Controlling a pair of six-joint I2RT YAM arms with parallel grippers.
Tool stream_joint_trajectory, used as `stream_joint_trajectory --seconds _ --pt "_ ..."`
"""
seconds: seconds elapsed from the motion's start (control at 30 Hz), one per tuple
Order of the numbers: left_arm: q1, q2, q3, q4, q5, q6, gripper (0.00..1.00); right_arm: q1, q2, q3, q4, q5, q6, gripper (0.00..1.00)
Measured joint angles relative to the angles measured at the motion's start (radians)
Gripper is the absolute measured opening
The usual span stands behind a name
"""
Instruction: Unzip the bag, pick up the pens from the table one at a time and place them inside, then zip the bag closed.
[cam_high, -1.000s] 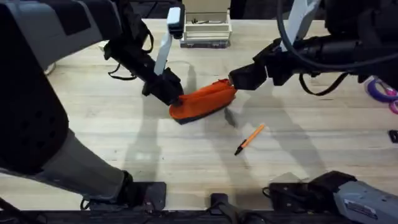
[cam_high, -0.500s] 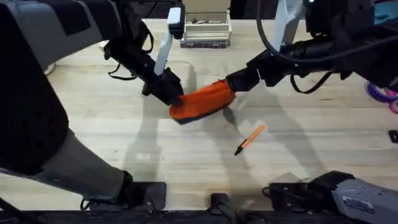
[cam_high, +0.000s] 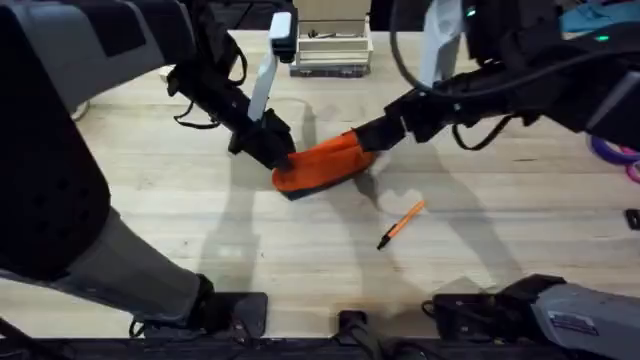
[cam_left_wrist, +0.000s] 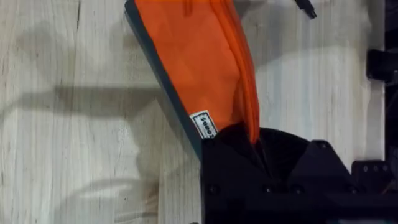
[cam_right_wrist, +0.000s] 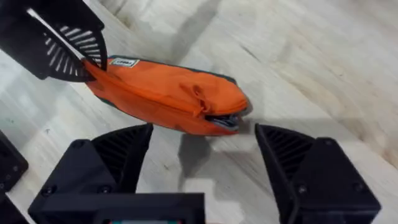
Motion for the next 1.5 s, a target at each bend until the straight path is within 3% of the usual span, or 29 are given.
stream_joint_trajectory --seconds 1.03,1.17,1.4,1.5 --pt "0.0 0.0 0.0 0.001 0.0 0.0 0.042 0.029 0.201 0.0 0.131 -0.008 0.003 0.994" --pt "0.0 0.0 0.0 0.001 0.0 0.0 0.043 0.034 0.203 0.001 0.132 -0.01 0.005 0.918" --pt "0.0 0.0 0.0 0.0 0.0 0.0 0.042 0.037 0.203 0.001 0.133 -0.007 0.007 0.636" --pt "0.0 0.0 0.0 0.0 0.0 0.0 0.042 0.037 0.203 0.001 0.133 -0.008 0.01 0.575"
